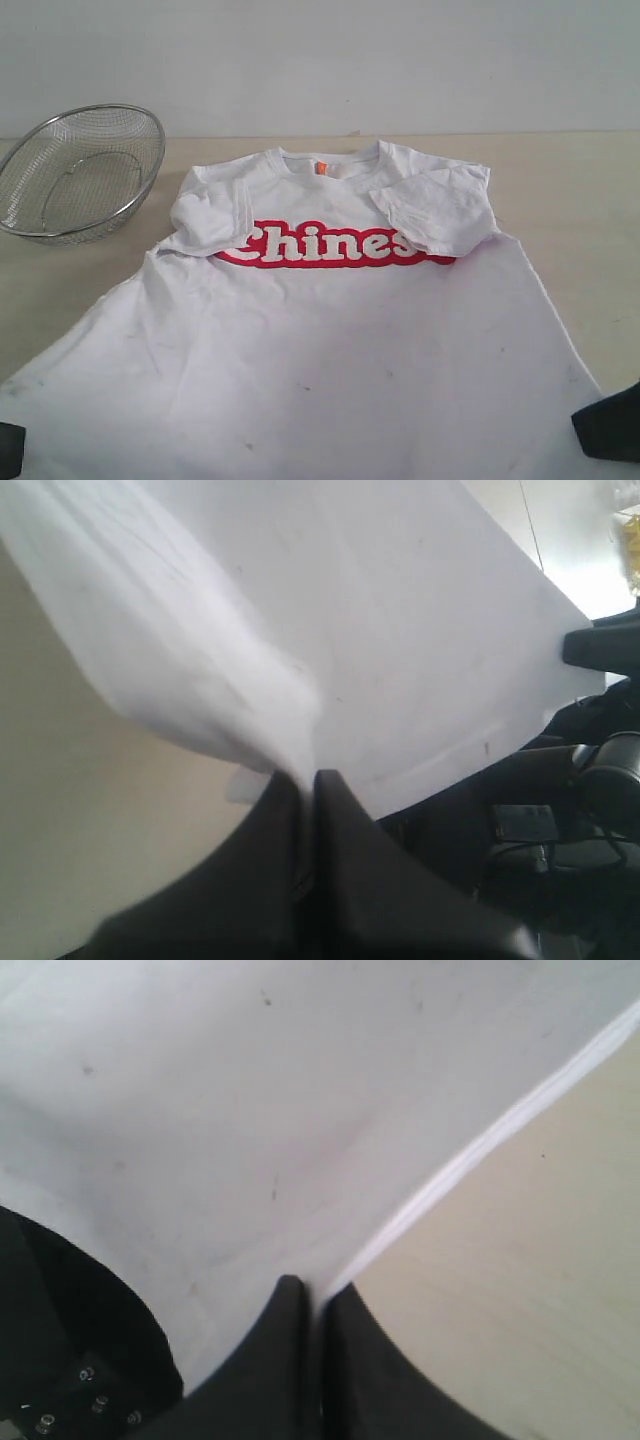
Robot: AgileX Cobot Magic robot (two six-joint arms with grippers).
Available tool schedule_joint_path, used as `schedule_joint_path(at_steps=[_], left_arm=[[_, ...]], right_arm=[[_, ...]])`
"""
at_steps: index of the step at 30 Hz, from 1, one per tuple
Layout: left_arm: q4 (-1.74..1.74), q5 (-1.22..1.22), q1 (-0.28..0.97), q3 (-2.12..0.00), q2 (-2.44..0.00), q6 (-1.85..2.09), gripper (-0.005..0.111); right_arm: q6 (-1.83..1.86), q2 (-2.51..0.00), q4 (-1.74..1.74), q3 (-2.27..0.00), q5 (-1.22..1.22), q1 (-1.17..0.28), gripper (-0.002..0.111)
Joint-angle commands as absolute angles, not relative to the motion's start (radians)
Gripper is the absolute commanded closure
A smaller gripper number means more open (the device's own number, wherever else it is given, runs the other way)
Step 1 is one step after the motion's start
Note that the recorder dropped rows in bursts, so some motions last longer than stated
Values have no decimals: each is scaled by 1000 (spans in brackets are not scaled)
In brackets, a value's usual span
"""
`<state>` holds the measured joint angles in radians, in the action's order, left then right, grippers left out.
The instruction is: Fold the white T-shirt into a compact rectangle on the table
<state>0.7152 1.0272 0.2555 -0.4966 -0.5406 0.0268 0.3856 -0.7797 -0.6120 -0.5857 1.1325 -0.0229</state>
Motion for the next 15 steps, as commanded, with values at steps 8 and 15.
schedule_joint_path(at_steps=[8, 15], left_arm=[[663, 1118, 256, -592, -430, -96, 102], [663, 1132, 256, -593, -409, -109, 102]], right_arm=[[360, -730, -603, -631, 1192, -22, 108], [286, -636, -513, -631, 1221, -63, 108]])
